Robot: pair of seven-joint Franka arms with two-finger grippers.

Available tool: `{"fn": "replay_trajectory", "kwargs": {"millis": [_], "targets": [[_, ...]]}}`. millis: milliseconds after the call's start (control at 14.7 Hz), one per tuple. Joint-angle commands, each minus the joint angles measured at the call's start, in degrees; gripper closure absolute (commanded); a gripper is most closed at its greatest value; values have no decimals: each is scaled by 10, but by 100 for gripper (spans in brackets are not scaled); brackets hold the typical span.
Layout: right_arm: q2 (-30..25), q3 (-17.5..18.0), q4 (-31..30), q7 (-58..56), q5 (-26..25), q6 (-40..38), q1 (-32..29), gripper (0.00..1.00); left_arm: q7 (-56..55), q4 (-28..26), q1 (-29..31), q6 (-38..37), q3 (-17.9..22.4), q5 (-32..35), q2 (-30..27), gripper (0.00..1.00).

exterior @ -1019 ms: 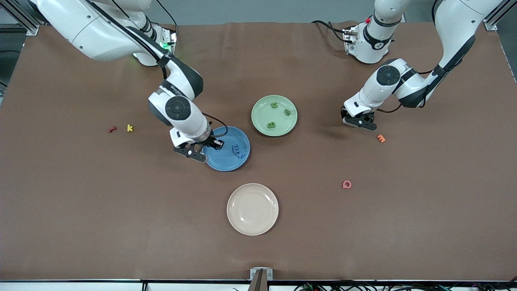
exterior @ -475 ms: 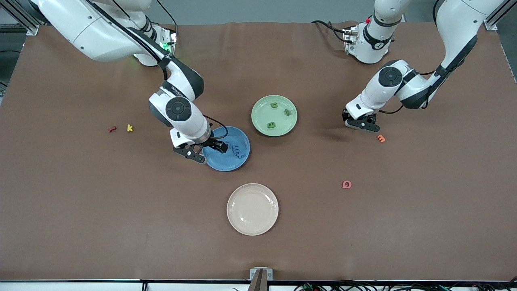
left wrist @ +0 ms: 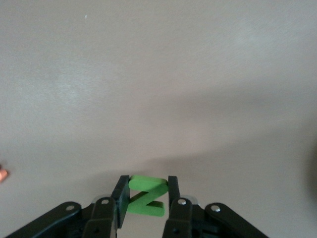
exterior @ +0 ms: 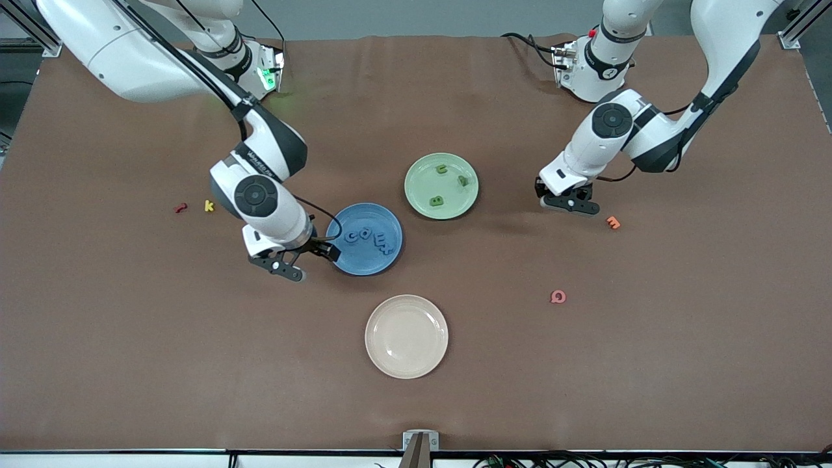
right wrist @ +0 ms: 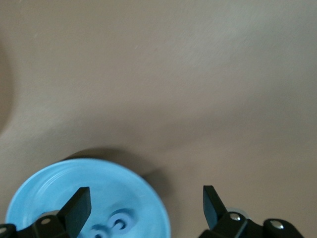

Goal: Sort letters by color into matching plates
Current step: 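Carry the green Z onto the green plate while the right gripper withdraws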

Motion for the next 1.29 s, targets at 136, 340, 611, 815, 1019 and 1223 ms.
{"fn": "replay_trajectory", "kwargs": {"millis": [136, 340, 611, 815, 1019, 1223], "targets": [[-35, 18, 5, -99, -5, -53, -58, 0, -46, 108, -36, -148, -74, -120, -17, 76], [-35, 19, 48, -155, -4, -99, -79, 0, -98, 156, -107, -173, -65, -168, -11, 76], [-42, 71, 74, -231, -1, -196, -147, 0, -172, 199, -279, -173, 57, -186, -2, 76], [-42, 190, 70, -267, 0, -253, -276, 0, -230, 223, -410, -168, 152, -187, 17, 76], [-42, 249, 70, -323, -2, -296, -360, 0, -279, 251, -497, -157, 210, -182, 45, 76], [-43, 297, 73, -375, -3, -324, -431, 0, -307, 283, -579, -147, 276, -181, 75, 76]]}}
